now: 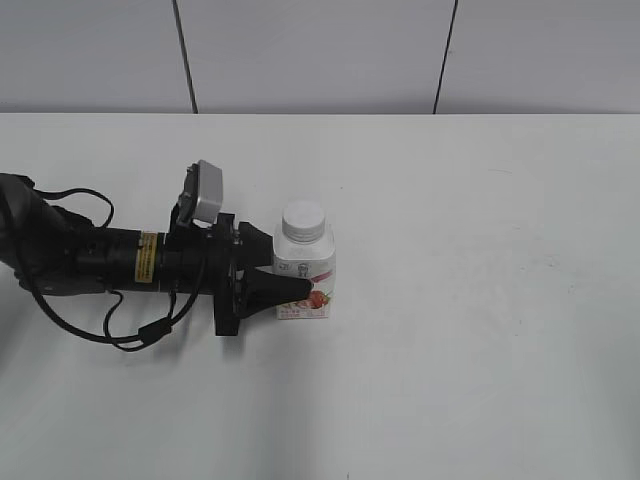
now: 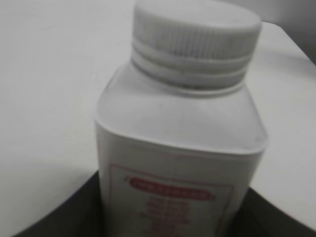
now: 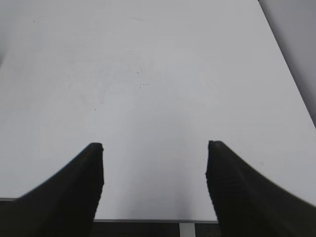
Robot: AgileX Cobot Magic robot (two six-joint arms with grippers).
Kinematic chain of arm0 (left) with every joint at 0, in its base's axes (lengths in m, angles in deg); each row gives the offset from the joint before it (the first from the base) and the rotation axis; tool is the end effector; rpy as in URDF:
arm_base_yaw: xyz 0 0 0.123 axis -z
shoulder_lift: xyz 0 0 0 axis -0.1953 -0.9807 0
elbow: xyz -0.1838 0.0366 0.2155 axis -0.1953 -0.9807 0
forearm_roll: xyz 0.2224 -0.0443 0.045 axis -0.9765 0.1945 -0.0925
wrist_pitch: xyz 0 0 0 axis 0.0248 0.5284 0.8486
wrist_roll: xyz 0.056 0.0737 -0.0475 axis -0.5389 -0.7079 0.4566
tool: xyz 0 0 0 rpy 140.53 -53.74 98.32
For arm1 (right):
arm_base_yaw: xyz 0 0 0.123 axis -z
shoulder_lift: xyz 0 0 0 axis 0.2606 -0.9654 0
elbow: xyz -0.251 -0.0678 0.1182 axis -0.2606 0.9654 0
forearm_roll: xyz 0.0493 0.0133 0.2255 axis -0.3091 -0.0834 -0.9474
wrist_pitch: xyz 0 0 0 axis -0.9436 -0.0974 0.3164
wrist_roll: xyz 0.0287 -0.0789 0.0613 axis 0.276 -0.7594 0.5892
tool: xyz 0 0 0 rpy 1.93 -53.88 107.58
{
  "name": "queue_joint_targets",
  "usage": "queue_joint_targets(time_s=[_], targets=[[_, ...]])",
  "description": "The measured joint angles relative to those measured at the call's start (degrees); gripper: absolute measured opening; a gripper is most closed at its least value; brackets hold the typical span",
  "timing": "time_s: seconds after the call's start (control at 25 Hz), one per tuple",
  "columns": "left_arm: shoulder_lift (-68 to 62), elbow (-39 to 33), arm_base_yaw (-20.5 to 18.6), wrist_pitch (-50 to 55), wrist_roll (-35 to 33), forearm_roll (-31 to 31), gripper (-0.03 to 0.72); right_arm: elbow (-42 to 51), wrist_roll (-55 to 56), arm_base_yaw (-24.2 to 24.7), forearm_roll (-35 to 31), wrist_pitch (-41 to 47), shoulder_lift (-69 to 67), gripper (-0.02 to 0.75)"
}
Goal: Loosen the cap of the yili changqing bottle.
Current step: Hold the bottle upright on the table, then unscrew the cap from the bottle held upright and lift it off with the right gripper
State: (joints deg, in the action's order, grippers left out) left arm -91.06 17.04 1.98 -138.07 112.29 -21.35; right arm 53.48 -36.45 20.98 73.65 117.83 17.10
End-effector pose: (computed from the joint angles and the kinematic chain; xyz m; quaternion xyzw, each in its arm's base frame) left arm 0.3233 -0.1738 0.0711 0.5037 0.6233 -0.4365 0.4090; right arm -0.0161 0.0140 0.2620 -0.0715 0.8538 -0.0266 0.5149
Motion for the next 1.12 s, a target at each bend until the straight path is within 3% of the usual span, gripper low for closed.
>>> queue_joint_targets(time_s=[0.88,1.12], targets=[[0.0,0.0,-0.07,-0.16,-0.11,-0.6,0.379,0.0,0.0,0.0,0.0,0.0,0.0,0.519],[0.0,0.0,-0.07,-0.25,-0.11,-0.79,0.379,0.0,0.07,0.0,-3.46,0.0,0.0,0.519]])
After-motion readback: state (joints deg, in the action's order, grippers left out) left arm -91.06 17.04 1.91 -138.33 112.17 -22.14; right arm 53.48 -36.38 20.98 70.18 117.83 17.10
